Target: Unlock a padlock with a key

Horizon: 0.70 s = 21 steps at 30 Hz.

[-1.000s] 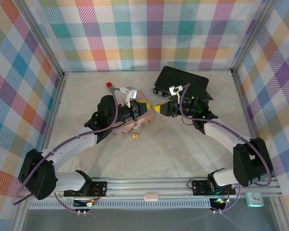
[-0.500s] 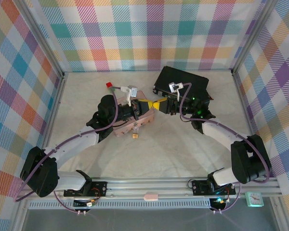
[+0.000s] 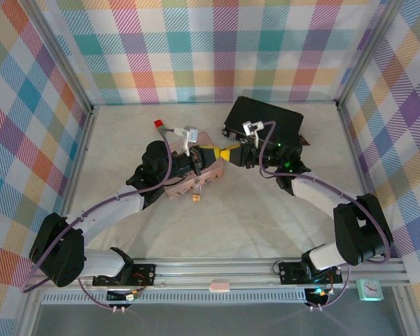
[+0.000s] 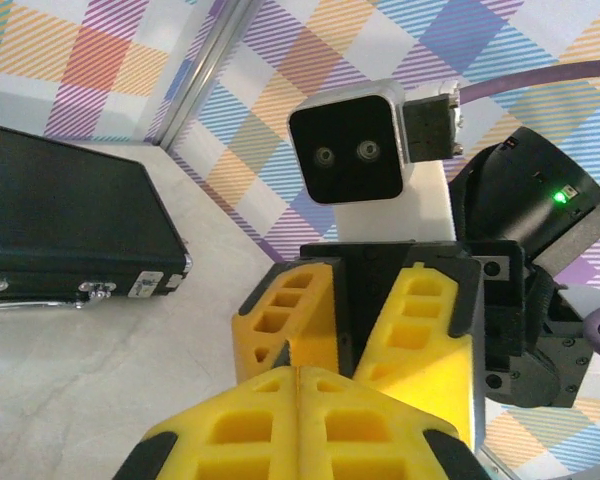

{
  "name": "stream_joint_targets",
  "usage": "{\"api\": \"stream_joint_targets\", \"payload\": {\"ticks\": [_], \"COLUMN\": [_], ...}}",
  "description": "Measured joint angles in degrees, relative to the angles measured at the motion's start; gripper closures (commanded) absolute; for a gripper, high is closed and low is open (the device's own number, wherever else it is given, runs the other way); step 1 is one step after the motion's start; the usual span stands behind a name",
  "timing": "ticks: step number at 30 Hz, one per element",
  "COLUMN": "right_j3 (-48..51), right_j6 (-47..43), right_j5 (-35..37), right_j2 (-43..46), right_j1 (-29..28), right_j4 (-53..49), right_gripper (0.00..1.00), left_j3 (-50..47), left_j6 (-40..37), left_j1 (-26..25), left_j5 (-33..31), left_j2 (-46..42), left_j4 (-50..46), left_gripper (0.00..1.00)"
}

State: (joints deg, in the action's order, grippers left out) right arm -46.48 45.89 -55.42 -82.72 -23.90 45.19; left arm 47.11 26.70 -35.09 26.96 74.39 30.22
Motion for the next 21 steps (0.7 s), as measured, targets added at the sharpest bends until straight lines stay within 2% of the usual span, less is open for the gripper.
{"api": "stream_joint_targets", "payload": {"ticks": [11,21], "right_j3": [0.0,0.0], "right_j6": [0.5,1.8], "right_j5": [-0.2,-0.3], "right_j2": [-0.9,-1.9], "right_j1": [-0.2,-0.5], "right_j4": [1.1,2.6], "right_gripper": [0.75,0.85], "left_j3": [-0.9,-1.6], "left_j6": [1.5,3.6], "left_j1": [0.0,0.0], "left_j5": [-1.1,-1.6], "left_j2": [-0.4,-0.7], "left_j4": [1.9,3.9], "left_gripper": [1.0,1.0]}}
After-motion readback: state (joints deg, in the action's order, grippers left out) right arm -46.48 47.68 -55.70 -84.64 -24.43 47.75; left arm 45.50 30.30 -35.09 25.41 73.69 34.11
